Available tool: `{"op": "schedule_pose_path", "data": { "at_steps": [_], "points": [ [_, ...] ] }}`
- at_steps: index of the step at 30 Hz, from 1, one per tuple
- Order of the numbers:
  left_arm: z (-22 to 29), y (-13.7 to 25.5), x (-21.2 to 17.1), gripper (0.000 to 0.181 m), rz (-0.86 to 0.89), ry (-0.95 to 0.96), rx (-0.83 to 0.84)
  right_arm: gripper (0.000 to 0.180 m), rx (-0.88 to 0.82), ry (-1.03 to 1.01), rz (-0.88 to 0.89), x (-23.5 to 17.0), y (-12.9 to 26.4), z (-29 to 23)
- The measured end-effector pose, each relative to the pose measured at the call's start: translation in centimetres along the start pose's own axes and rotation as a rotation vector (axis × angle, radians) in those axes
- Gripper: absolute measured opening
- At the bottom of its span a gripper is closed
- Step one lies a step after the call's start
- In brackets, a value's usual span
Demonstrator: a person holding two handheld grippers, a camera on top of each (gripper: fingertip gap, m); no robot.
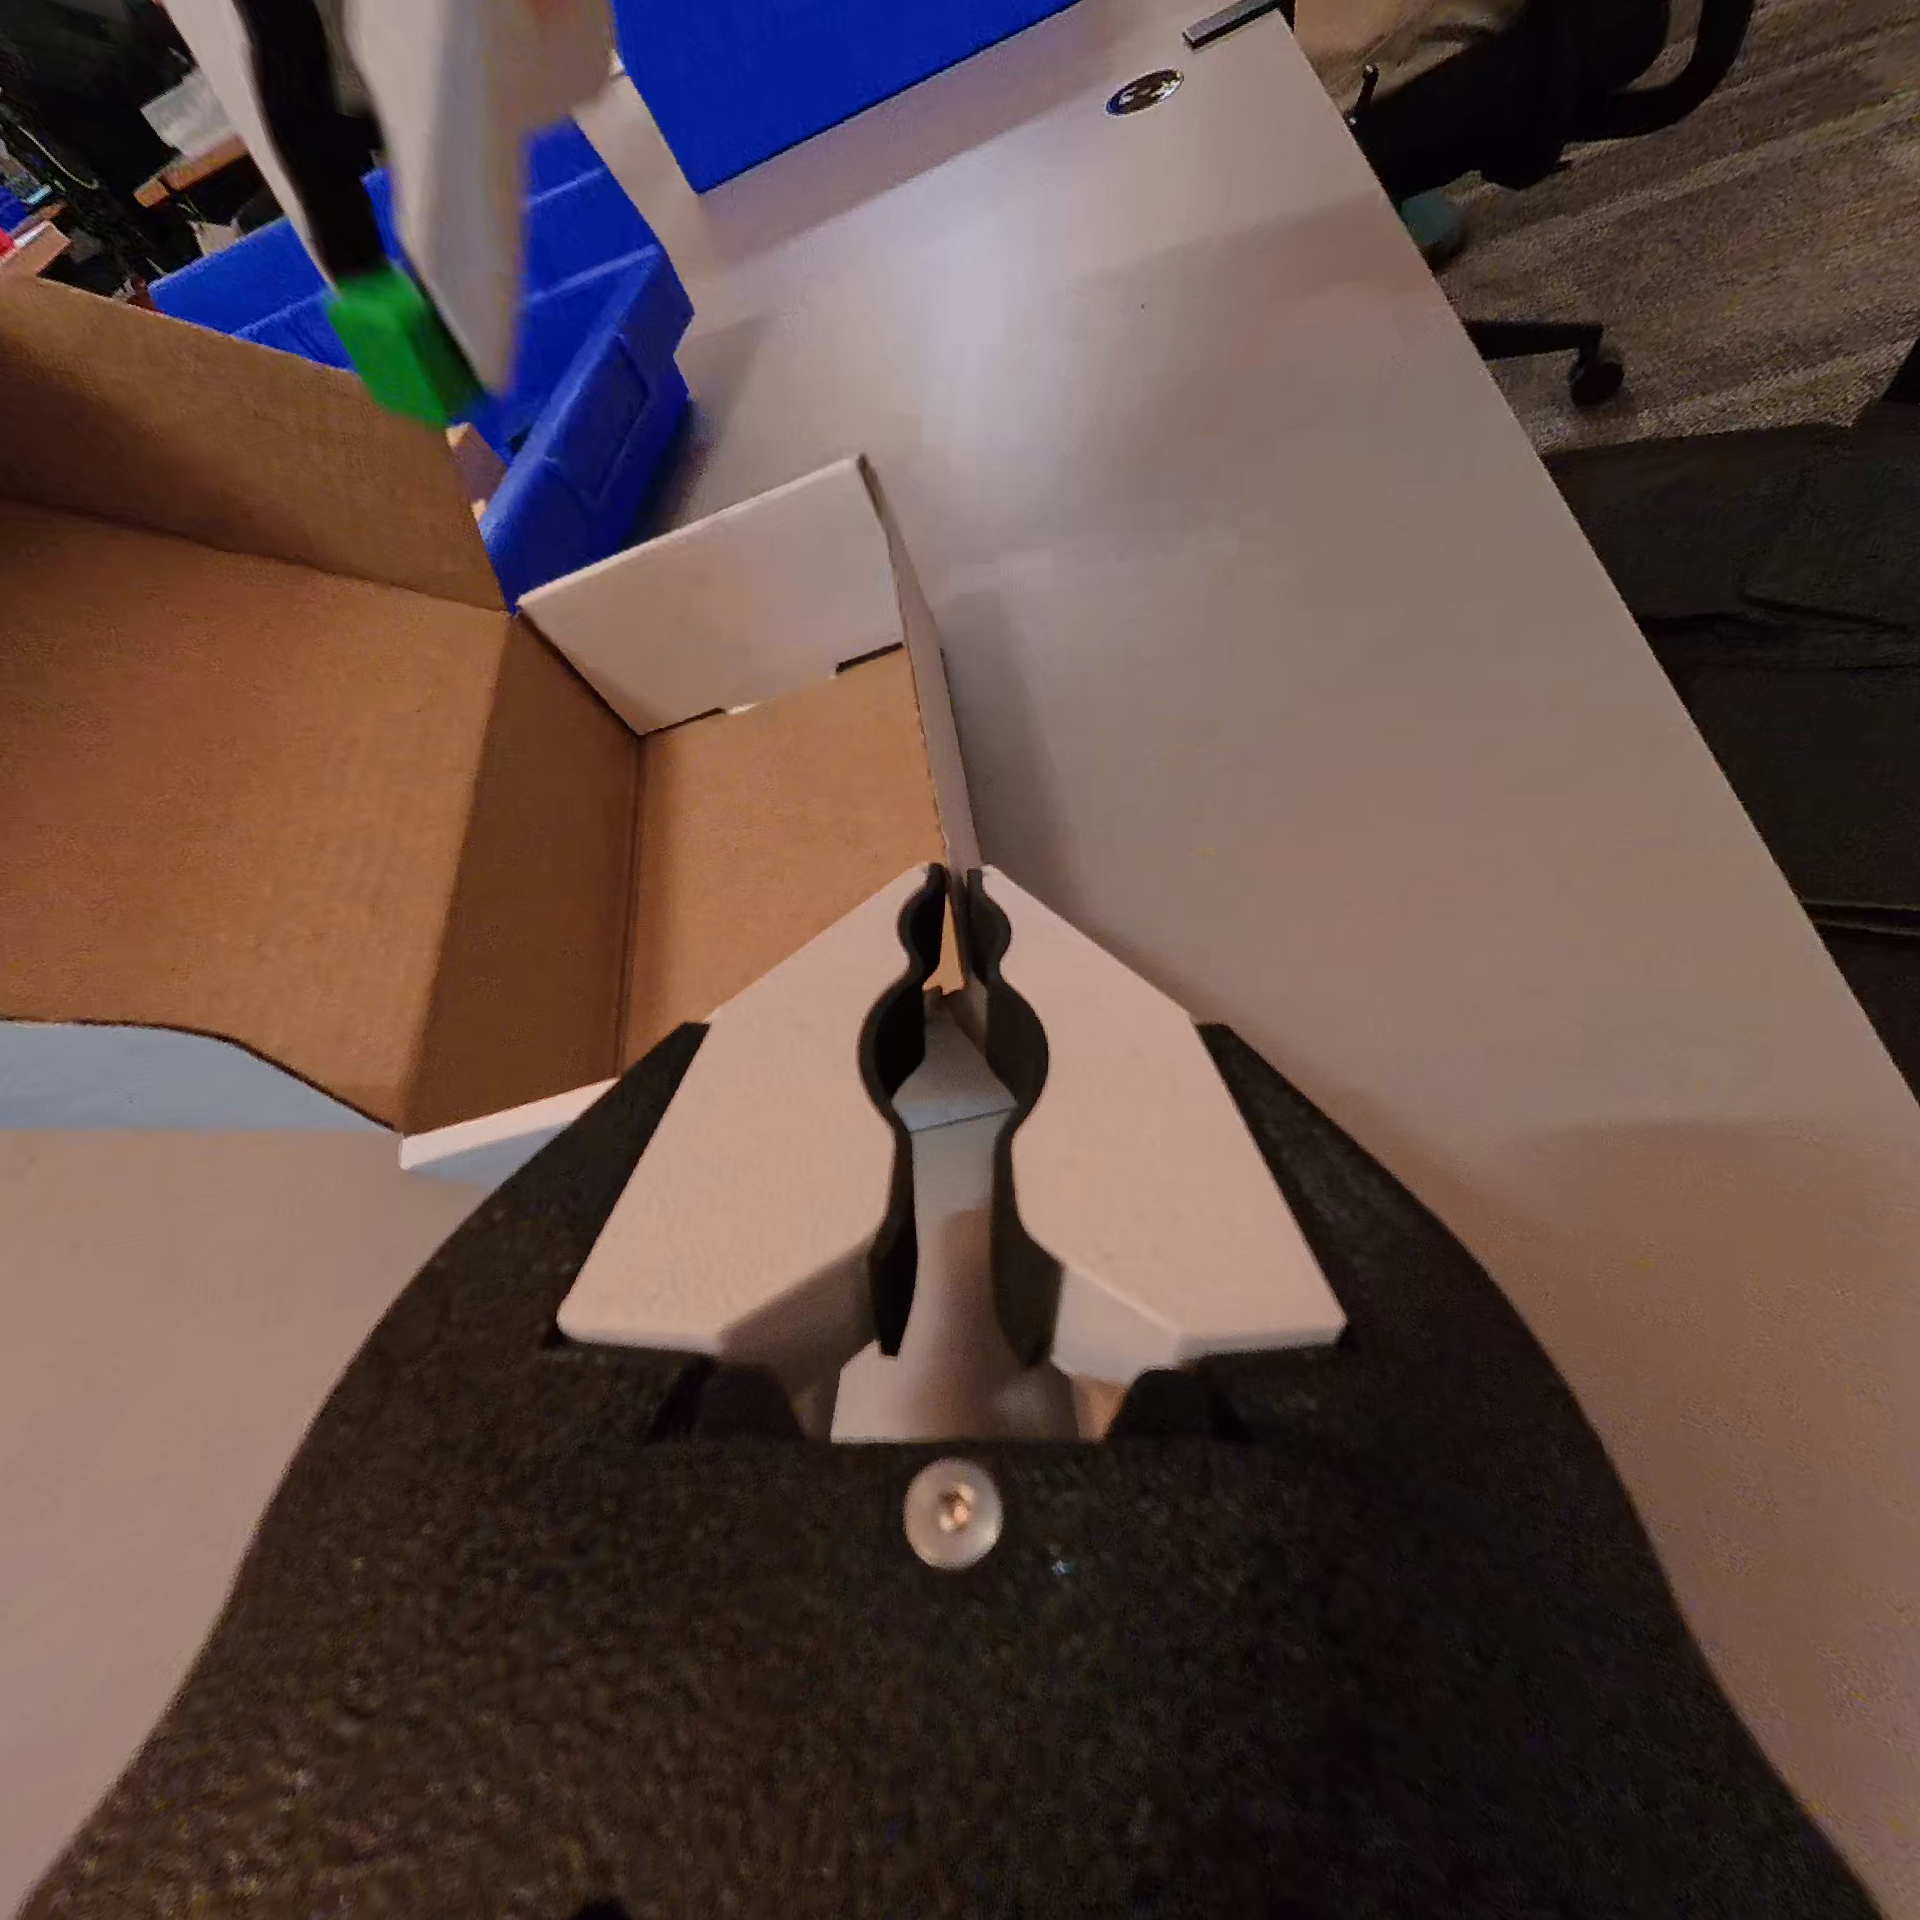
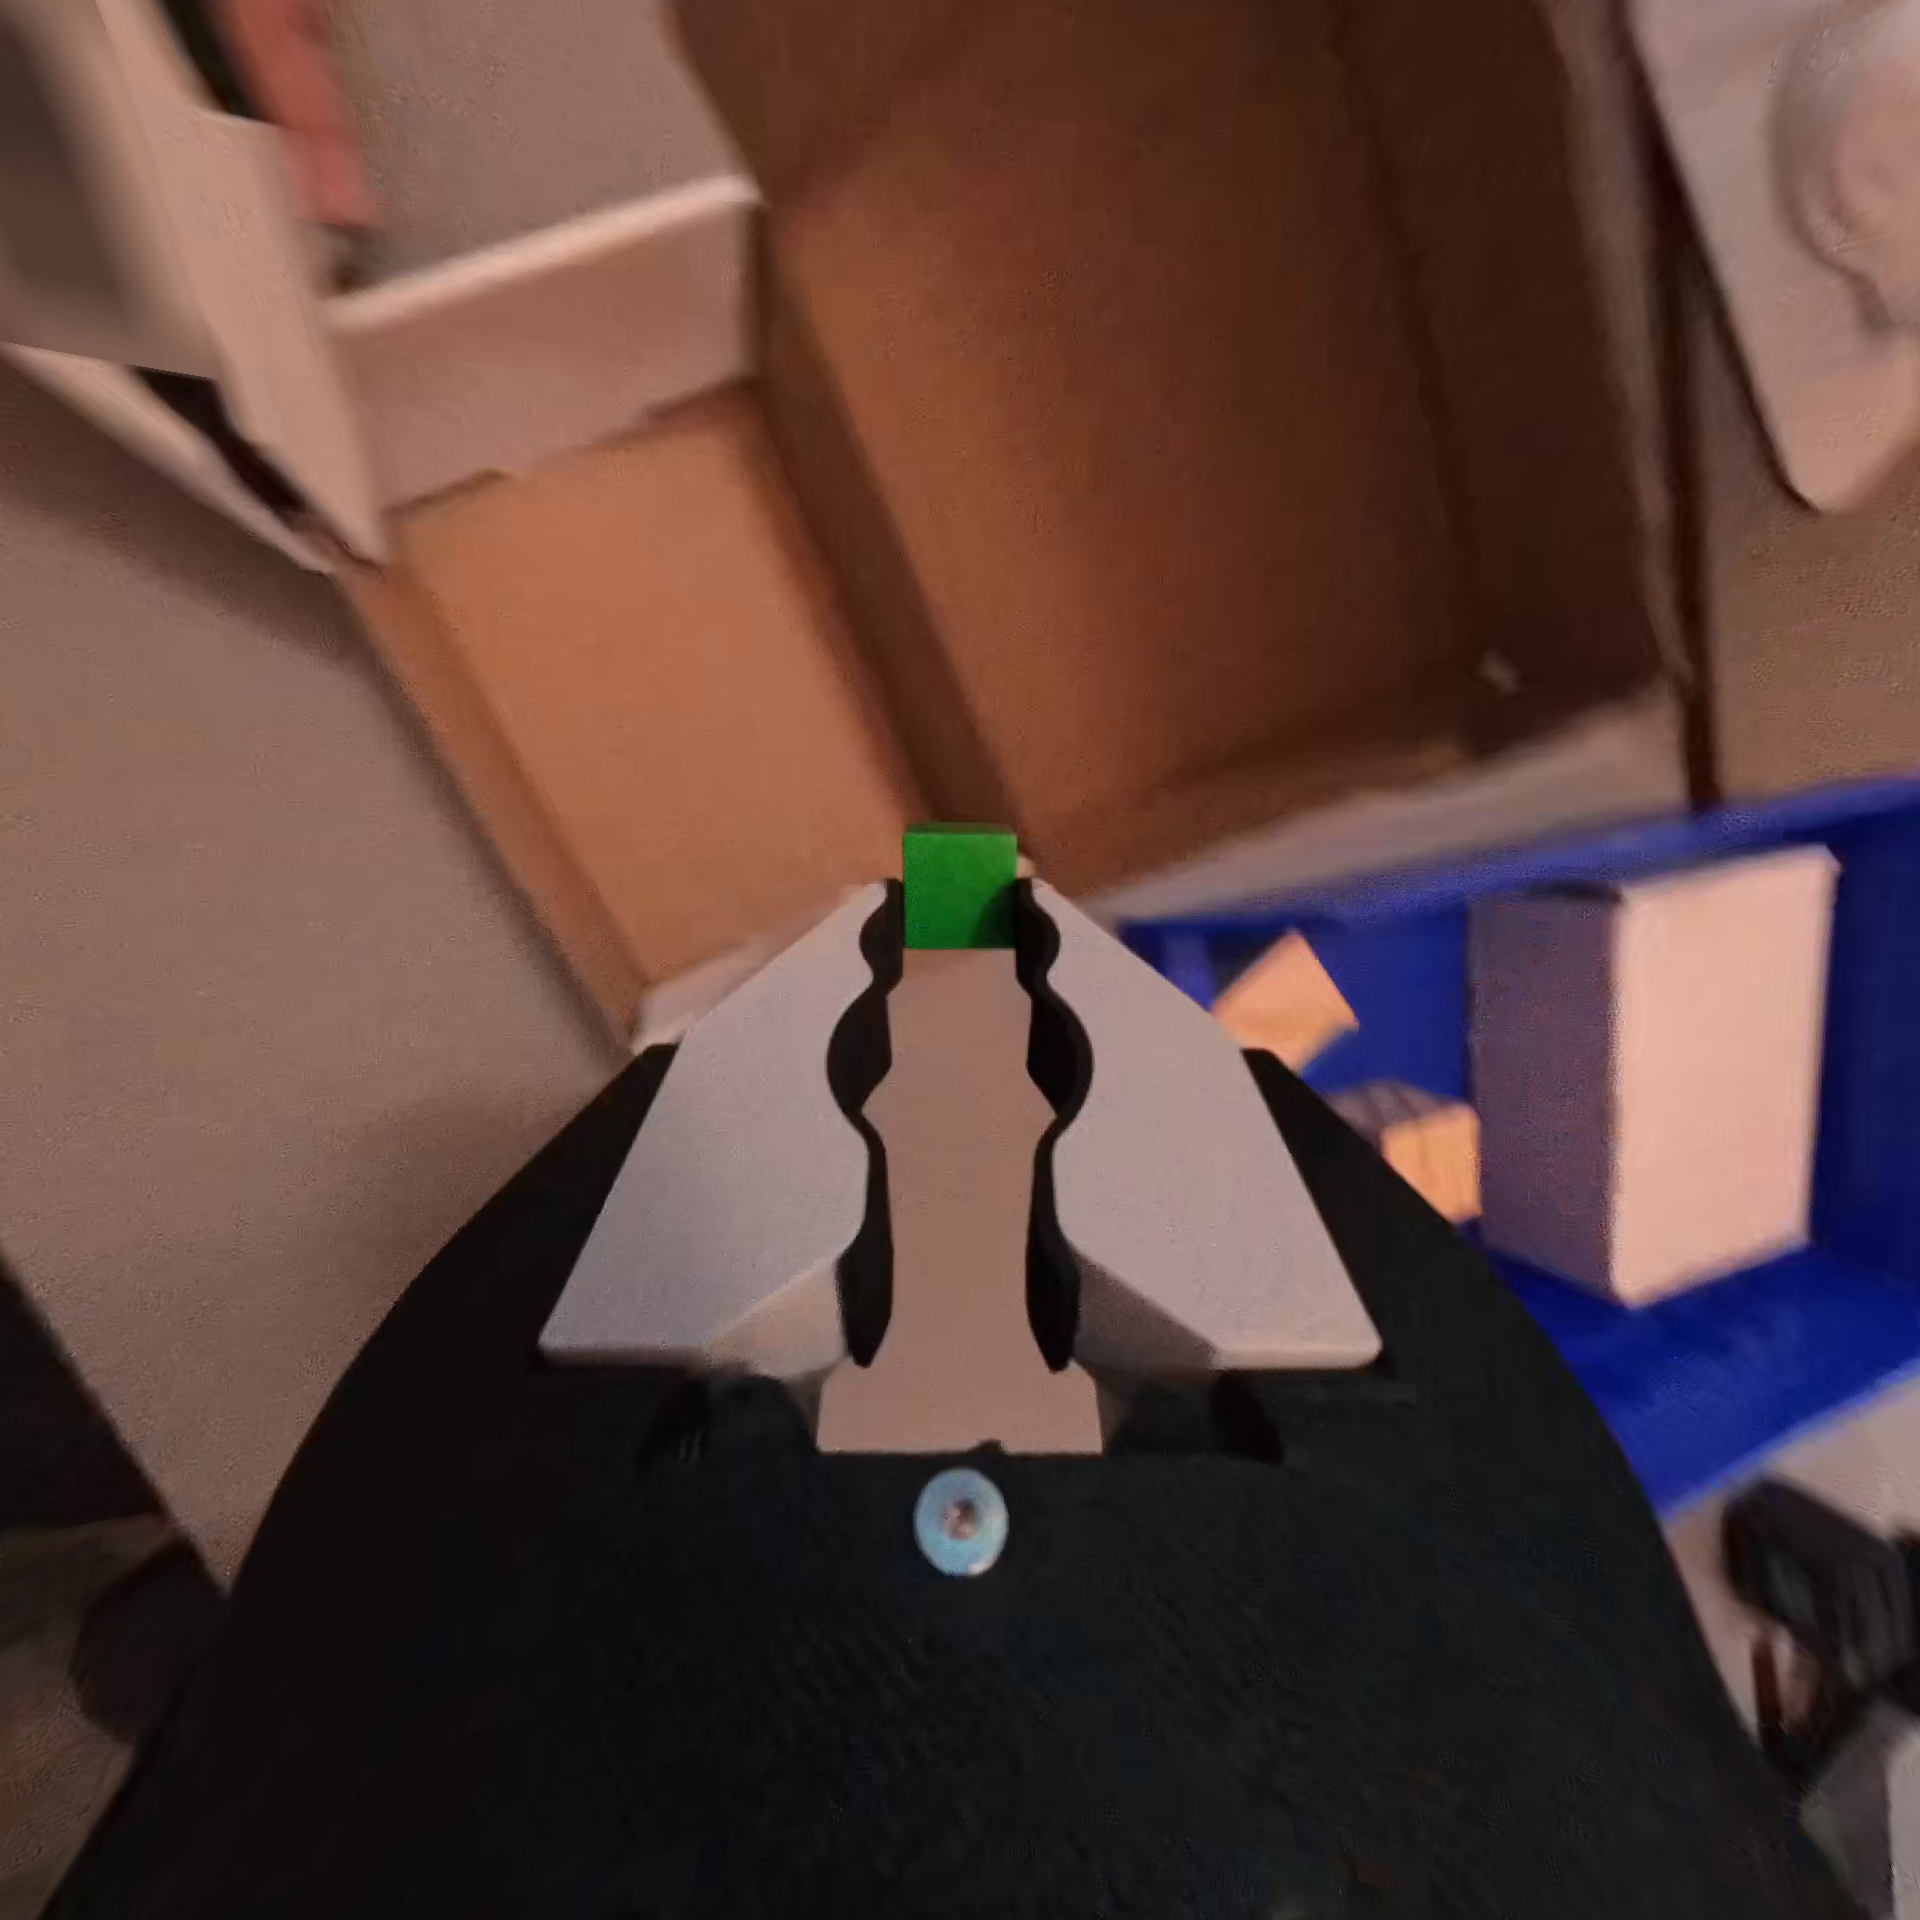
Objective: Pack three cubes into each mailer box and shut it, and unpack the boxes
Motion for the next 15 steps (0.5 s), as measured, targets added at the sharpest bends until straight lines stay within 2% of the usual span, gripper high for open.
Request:
{"op": "schedule_pose_path", "data": {
  "at_steps": [3,6,10,15],
  "points": [
    [0.0,0.0,0.0,0.001,-0.001,-0.003,0.003,0.019,-0.343,-0.367,-0.035,-6.7,4.3,7.8],
    [0.0,0.0,0.0,0.001,0.000,0.000,0.001,0.019,-0.448,-0.619,-0.153,-13.2,5.3,11.0],
    [0.0,0.0,0.0,0.001,0.000,0.000,0.001,0.019,-0.452,-0.776,-0.208,-17.3,4.4,12.6],
    [0.0,0.0,0.0,0.001,0.000,0.001,0.000,0.019,-0.420,-0.823,-0.255,-19.1,2.9,12.9]
  ]
}}
Point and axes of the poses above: each gripper's, where its closed fingertips meet, y back along the fingers, x out of its top, z = x × y across the jaws, the point moved 1 cm from there along y, back along the fingers, and after that the axes turned 13 degrees about x, right-handed, at the moved point
